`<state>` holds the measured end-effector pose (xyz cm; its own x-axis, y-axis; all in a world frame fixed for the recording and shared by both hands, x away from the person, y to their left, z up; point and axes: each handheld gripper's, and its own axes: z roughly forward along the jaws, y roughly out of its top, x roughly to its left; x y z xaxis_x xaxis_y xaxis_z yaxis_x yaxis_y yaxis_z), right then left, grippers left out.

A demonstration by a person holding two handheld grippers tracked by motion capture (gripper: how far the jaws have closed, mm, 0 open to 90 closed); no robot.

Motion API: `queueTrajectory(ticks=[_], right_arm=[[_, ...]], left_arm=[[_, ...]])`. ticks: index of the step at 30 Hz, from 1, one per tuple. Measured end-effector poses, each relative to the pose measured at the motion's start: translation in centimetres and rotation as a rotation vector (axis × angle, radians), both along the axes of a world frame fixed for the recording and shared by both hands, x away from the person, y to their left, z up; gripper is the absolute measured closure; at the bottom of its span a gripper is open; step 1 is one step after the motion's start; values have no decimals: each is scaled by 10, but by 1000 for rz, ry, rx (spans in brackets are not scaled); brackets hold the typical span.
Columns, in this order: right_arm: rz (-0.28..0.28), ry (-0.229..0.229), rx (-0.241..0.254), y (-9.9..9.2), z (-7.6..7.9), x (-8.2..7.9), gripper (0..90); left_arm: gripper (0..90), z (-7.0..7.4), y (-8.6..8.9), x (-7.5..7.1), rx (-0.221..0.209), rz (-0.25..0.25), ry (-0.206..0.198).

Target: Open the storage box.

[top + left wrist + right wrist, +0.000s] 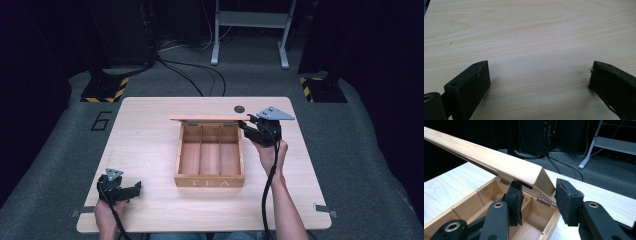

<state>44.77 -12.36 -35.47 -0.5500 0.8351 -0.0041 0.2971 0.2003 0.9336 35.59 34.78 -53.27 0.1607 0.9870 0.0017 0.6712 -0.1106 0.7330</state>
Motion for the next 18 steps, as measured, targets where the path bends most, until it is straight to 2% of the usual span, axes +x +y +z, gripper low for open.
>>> queueTrajectory(ticks=[18], right_arm=[[-4,2,2,0,0,0,577]], left_arm=[[31,0,0,0,-1,0,1]])
